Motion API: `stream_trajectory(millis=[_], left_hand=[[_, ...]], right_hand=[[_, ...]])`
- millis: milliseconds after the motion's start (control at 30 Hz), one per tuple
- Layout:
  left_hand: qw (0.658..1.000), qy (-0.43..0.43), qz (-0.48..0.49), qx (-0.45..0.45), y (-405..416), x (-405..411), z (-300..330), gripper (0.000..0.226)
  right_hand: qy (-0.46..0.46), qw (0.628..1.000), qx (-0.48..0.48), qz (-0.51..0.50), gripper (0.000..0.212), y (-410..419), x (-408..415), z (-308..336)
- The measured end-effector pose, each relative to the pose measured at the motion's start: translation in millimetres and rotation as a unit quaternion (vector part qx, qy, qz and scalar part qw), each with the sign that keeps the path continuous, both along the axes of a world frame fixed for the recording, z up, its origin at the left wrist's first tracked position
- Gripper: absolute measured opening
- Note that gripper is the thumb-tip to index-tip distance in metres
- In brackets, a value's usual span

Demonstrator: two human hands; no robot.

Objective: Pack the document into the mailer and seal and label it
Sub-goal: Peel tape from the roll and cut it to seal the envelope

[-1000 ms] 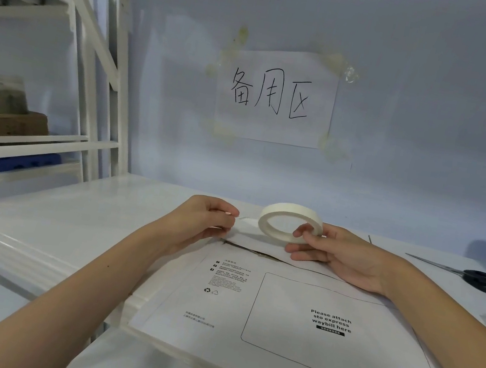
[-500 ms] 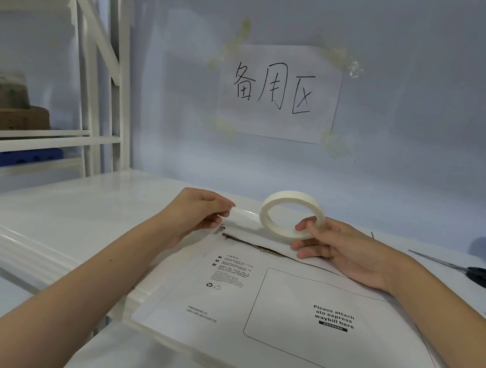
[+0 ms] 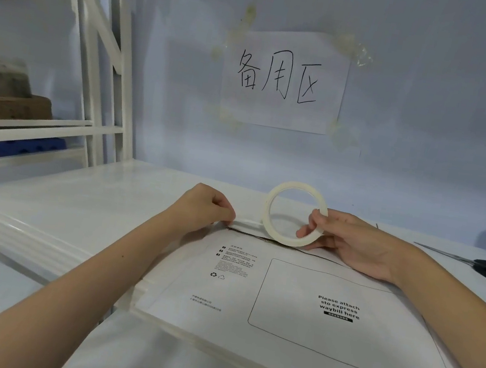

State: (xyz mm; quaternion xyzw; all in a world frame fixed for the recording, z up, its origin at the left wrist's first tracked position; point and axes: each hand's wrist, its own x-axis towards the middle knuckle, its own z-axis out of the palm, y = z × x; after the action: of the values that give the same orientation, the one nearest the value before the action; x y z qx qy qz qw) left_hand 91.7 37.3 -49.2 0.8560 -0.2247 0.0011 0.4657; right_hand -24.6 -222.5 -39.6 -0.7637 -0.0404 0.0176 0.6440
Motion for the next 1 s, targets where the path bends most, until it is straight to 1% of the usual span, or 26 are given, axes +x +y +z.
stream_trajectory(millis=[100,267,400,567,800,933,1000], left_hand=[[1.000,0.016,-0.003,0.023,0.2,-2.7,0.7,0.009],[0.998,0.016,-0.022,0.052,0.9,-2.4,-2.7,0.008],[0.998,0.019,-0.021,0.054,1.8,-2.3,-1.5,0.008],[0.997,0.019,-0.018,0.066,1.4,0.9,0.0,0.009],[0.998,0.028,-0.016,0.061,0.9,2.4,1.0,0.009],[0.998,0.039,-0.016,0.049,1.6,2.2,2.3,0.009],[0.998,0.044,-0.022,0.041,2.3,2.3,2.7,0.009]], right_hand=[[-0.002,1.000,-0.006,0.002,0.024,0.9,0.0,0.6],[0.005,1.000,-0.021,0.000,0.038,2.8,0.1,0.8],[0.007,1.000,-0.027,-0.006,0.038,6.4,0.4,1.9],[0.014,0.998,-0.056,-0.026,0.036,9.5,1.0,1.3],[0.024,0.996,-0.074,-0.038,0.036,9.1,4.1,-0.2],[0.029,0.994,-0.092,-0.058,0.044,9.8,5.8,-0.4],[0.034,0.994,-0.082,-0.064,0.045,9.8,6.4,0.2]])
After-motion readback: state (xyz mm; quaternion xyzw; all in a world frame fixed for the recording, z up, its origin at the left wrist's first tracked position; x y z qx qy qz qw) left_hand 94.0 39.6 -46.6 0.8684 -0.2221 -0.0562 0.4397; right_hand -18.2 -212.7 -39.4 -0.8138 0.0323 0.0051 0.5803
